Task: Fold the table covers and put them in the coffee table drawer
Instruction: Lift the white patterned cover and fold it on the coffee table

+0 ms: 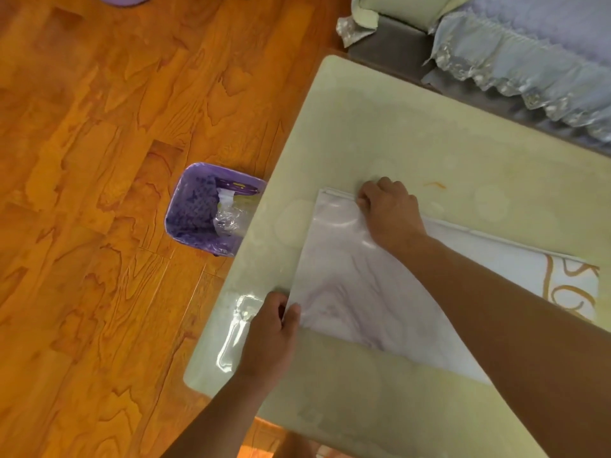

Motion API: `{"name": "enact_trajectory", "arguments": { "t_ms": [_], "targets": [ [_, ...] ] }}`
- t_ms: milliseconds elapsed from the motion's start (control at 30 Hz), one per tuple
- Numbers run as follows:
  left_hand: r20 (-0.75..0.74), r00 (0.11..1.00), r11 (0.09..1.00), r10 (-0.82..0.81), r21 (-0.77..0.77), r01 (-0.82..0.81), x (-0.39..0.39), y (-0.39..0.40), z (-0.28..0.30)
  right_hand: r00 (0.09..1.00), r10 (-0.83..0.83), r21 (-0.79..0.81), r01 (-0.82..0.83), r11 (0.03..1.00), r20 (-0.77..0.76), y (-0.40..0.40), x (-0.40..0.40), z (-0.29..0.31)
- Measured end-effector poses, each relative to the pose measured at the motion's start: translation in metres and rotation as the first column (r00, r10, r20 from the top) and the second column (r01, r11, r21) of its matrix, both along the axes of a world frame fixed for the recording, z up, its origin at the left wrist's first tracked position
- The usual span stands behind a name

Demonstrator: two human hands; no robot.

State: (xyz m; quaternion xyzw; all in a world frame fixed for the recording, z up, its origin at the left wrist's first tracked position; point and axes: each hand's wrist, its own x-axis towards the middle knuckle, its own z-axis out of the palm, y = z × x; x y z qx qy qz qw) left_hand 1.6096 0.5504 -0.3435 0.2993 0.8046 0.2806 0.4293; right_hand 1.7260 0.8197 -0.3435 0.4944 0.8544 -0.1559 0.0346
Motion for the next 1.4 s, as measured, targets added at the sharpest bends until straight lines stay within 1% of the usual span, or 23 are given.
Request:
{"name": "enact_trajectory", "arguments": {
  "t_ms": [100,167,200,267,367,500,567,633,733,833,933,1000,1067,1200,1400],
  "targets": [
    [-0.037,0.999,1.000,0.014,-0.001,-0.014,0.003,0.004,-0.002,0.999,0.016,0.076,-0.018,0.997,0.028,-0.004,-0.005,-0.004],
    [-0.042,0.999,1.000,0.009,0.005,-0.009,0.003,0.004,-0.003,0.997,0.066,0.130,-0.071,0.989,0.039,-0.009,-0.004,-0.008],
    [-0.045,0.999,1.000,0.003,0.007,-0.003,0.002,0.003,-0.003,0.995,0.096,0.156,-0.099,0.983,0.031,-0.011,-0.003,-0.010],
    [-0.055,0.998,0.999,-0.033,-0.001,0.033,0.000,0.003,-0.005,0.994,0.106,0.170,-0.100,0.980,-0.026,-0.012,-0.002,-0.013],
    [-0.055,0.996,0.997,-0.076,-0.008,0.075,-0.003,0.002,-0.006,0.992,0.070,0.118,-0.058,0.991,-0.100,-0.006,-0.008,-0.013],
    [0.035,0.999,0.999,-0.036,0.030,0.035,-0.001,0.000,-0.002,0.980,0.041,0.089,-0.024,0.996,-0.192,-0.011,-0.015,-0.011],
    [0.047,0.998,0.999,-0.031,0.029,0.030,-0.001,0.000,0.000,0.976,0.031,0.089,-0.012,0.996,-0.218,-0.016,-0.020,-0.011],
    [0.021,0.999,0.999,-0.037,0.016,0.037,-0.001,0.001,-0.002,0.975,-0.008,0.043,0.018,0.999,-0.222,-0.014,-0.027,-0.009],
    [-0.004,0.999,0.999,-0.048,-0.001,0.048,0.000,0.001,-0.006,0.981,-0.054,-0.081,0.040,0.996,-0.188,-0.001,-0.036,-0.004],
    [0.002,0.999,0.999,-0.052,0.007,0.052,-0.001,0.001,-0.006,0.981,-0.122,-0.160,0.097,0.982,-0.150,0.005,-0.038,0.003],
    [0.019,0.999,0.999,-0.045,0.030,0.044,-0.002,0.001,-0.004,0.963,-0.202,-0.252,0.154,0.955,-0.177,0.005,-0.039,0.005],
    [0.048,0.999,1.000,-0.009,0.030,0.007,-0.002,0.001,-0.004,0.961,-0.200,-0.284,0.140,0.949,-0.193,0.006,-0.042,0.004],
    [0.058,0.998,0.999,0.023,0.021,-0.024,-0.002,0.001,-0.004,0.966,-0.192,-0.292,0.136,0.947,-0.172,0.007,-0.046,0.005],
    [-0.037,0.999,1.000,0.021,-0.010,-0.022,-0.002,0.003,-0.008,0.940,-0.268,-0.274,0.207,0.939,-0.209,0.007,-0.050,0.002],
    [-0.159,0.987,0.999,0.036,-0.034,-0.042,0.012,0.010,-0.005,0.885,-0.315,-0.304,0.212,0.929,-0.342,0.006,-0.045,-0.012]
  ]
}}
